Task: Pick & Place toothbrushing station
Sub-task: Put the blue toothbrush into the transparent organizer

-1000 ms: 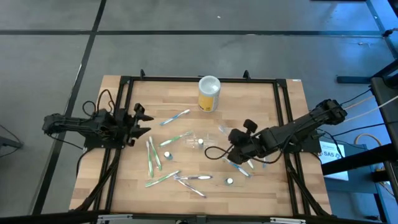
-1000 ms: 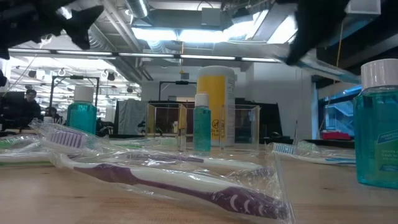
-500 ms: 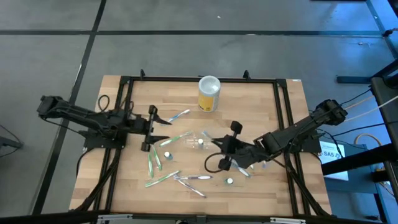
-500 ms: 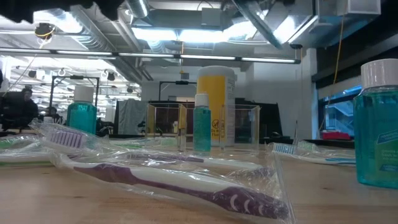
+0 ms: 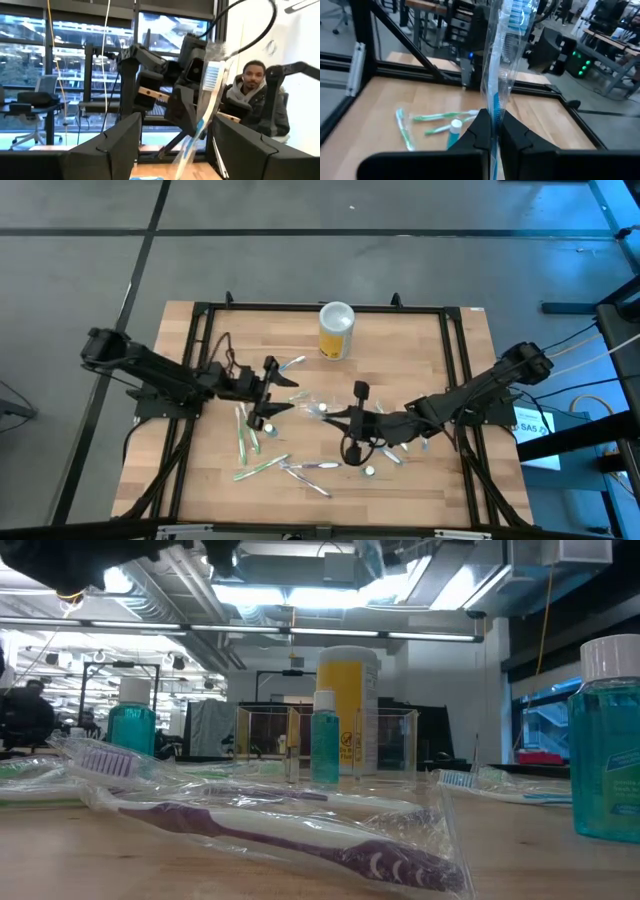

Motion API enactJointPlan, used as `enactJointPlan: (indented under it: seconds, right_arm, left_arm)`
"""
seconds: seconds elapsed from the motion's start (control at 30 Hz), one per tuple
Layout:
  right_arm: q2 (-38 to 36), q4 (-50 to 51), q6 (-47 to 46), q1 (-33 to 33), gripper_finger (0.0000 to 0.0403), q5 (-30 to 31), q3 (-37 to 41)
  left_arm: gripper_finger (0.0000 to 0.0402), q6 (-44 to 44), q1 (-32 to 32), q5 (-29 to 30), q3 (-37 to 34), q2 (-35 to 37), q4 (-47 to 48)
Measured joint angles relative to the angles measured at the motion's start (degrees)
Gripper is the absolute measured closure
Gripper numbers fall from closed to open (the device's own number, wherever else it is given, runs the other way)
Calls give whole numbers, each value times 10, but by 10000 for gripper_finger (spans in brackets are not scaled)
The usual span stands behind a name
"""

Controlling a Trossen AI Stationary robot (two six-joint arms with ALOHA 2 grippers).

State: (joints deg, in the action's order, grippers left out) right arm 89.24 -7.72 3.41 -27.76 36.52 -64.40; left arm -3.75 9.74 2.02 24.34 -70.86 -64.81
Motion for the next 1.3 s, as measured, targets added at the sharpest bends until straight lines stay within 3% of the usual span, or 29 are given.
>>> enactJointPlan:
  seconds: [0.3,0.8,1.3]
  right_arm:
    - [5,0,-2,17,390,-5,0]
    - [5,11,-13,17,390,-14,0]
    - [5,13,-14,18,390,-30,0]
  left_arm:
    - [160,50,13,-35,94,-120,-9]
    - [166,80,28,-29,145,-165,-7]
    - [314,90,31,-20,145,-163,-5]
